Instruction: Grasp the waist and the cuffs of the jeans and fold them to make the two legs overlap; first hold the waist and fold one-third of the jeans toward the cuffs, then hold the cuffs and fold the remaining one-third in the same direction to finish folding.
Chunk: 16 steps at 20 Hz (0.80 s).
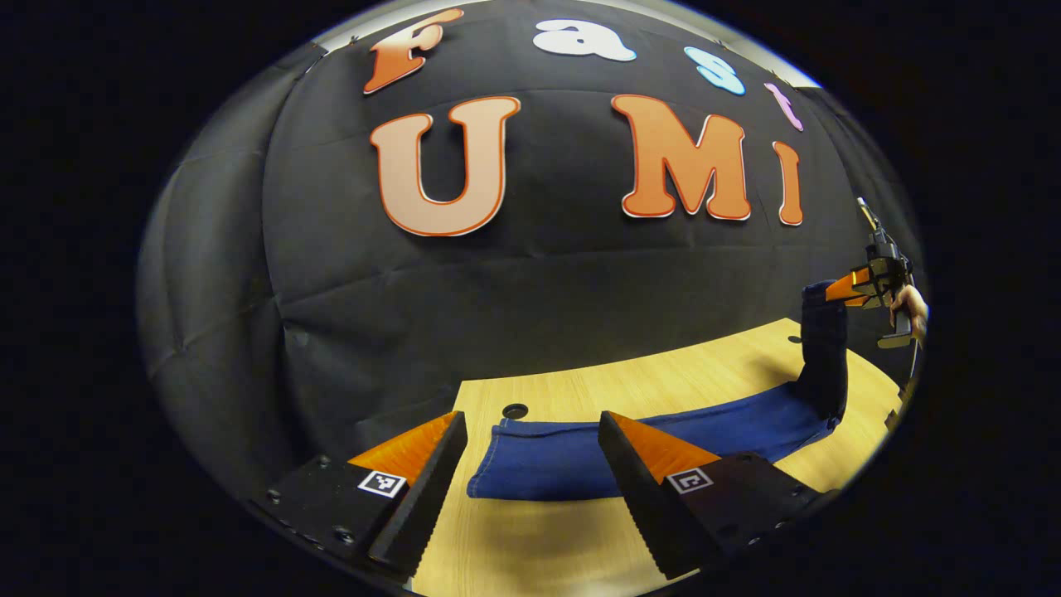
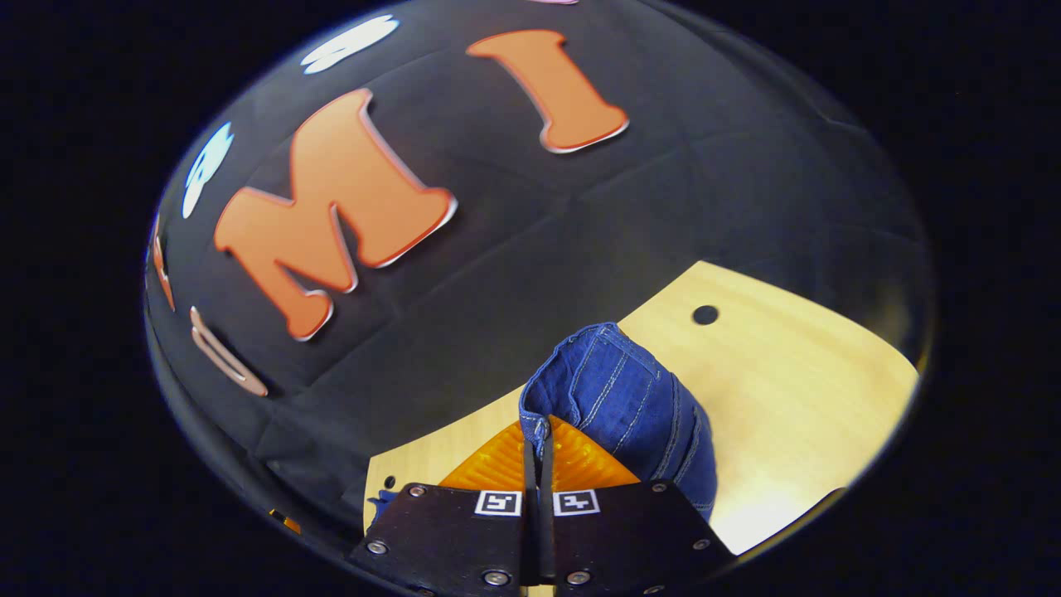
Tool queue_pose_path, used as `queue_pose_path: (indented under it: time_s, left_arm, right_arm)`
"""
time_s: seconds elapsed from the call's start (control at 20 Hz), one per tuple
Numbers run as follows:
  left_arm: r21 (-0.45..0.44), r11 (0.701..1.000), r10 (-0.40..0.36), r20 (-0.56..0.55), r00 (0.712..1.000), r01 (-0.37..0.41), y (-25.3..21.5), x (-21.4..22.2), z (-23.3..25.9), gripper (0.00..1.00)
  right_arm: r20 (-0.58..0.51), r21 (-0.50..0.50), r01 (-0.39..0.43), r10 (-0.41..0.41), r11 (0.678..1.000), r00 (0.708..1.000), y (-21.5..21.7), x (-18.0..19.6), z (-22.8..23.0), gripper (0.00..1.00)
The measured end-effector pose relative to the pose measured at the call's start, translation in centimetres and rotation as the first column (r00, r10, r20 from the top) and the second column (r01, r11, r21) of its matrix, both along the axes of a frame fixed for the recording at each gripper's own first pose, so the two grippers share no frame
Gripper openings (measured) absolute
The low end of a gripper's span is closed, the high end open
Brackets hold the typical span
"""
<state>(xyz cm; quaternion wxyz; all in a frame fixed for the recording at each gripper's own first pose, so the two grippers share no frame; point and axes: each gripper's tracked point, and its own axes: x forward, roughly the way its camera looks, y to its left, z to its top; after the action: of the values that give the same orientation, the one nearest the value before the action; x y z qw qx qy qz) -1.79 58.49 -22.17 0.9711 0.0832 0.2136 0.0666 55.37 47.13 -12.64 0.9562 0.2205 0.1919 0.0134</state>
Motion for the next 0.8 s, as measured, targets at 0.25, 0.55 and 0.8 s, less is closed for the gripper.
queue_pose_path:
  time_s: [0.25,0.55,0.8]
  left_arm:
    - [-0.031,0.999,0.012,-0.014,1.0,-0.013,3.9,-0.7,-1.1,0.98]
    - [-0.073,0.996,0.052,-0.033,0.998,-0.055,6.0,-1.1,-2.9,0.98]
    - [-0.097,0.991,0.087,-0.043,0.995,-0.091,6.7,-1.1,-4.1,0.98]
  right_arm:
    - [-0.088,-0.036,-0.134,0.13,0.99,0.988,12.0,0.0,-6.9,0.0]
    - [-0.242,-0.161,-0.273,0.23,0.949,0.943,17.9,-0.4,-18.0,0.0]
    - [-0.291,-0.151,-0.321,0.269,0.935,0.918,19.6,-1.2,-20.4,0.41]
